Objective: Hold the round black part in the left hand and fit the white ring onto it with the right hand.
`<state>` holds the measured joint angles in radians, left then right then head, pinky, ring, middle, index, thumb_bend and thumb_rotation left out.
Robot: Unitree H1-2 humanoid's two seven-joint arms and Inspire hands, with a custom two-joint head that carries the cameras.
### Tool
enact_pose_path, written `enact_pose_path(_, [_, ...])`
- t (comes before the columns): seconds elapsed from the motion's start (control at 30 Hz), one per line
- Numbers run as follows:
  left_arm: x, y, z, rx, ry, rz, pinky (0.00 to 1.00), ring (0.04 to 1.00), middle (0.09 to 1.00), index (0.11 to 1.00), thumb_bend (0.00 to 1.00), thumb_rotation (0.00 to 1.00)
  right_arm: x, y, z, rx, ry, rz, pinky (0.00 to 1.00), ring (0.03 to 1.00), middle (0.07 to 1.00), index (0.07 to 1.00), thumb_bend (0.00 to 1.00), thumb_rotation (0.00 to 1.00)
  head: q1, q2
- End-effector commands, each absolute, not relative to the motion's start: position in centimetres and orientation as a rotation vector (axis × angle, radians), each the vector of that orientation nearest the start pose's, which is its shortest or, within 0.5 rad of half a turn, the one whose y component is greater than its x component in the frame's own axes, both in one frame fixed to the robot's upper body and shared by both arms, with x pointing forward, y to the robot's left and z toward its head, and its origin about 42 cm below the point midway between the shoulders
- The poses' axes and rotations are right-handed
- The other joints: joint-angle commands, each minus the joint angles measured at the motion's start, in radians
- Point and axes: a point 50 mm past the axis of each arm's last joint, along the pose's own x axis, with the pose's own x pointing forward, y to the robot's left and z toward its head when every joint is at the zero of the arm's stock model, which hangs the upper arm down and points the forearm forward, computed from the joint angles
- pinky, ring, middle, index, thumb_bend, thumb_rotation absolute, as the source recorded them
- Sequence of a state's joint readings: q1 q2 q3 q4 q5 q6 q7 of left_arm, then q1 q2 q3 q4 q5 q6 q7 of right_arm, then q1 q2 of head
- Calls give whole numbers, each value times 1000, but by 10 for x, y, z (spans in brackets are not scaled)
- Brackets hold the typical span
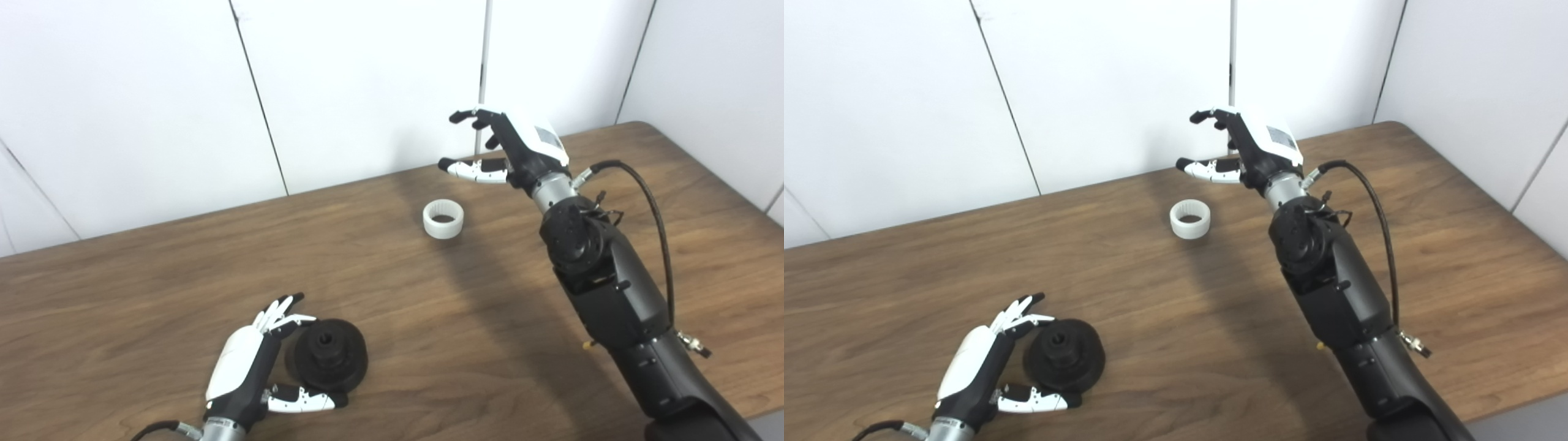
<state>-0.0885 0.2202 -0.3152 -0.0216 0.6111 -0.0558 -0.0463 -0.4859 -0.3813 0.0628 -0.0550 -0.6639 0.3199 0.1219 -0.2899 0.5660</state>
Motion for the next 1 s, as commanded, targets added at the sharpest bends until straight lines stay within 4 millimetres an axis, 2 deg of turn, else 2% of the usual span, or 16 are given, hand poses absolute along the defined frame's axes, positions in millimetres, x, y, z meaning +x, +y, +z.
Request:
enact_pose_path(0.0, [299,191,104,932,-143,-388,1000,997,964,616,910,243,422,-290,305,-1040,-256,-140,622,811,861,788,653,459,2,0])
enact_pose_path(0.37, [299,190,106,928,-145,-388,1000,995,963,616,912,266,452,-310,291,-1187,-144,-60,726,876,916,819,670,509,17,4])
enact_pose_path(0.5, [298,187,105,926,-146,-386,1000,992,961,615,913,269,463,-314,286,-1218,-119,-21,793,906,935,827,692,568,19,4])
enact_pose_path(0.63, [298,185,106,921,-148,-388,1000,992,961,613,917,262,468,-312,282,-1248,-93,35,912,965,972,856,708,666,24,7])
enact_pose_path(0.77, [298,184,106,920,-144,-393,1000,993,965,616,910,258,469,-307,275,-1249,-81,71,977,998,989,864,794,748,30,7])
enact_pose_path(0.97, [298,184,106,919,-146,-389,1000,988,962,612,916,252,469,-302,263,-1237,-44,122,982,1000,1000,872,922,839,36,12])
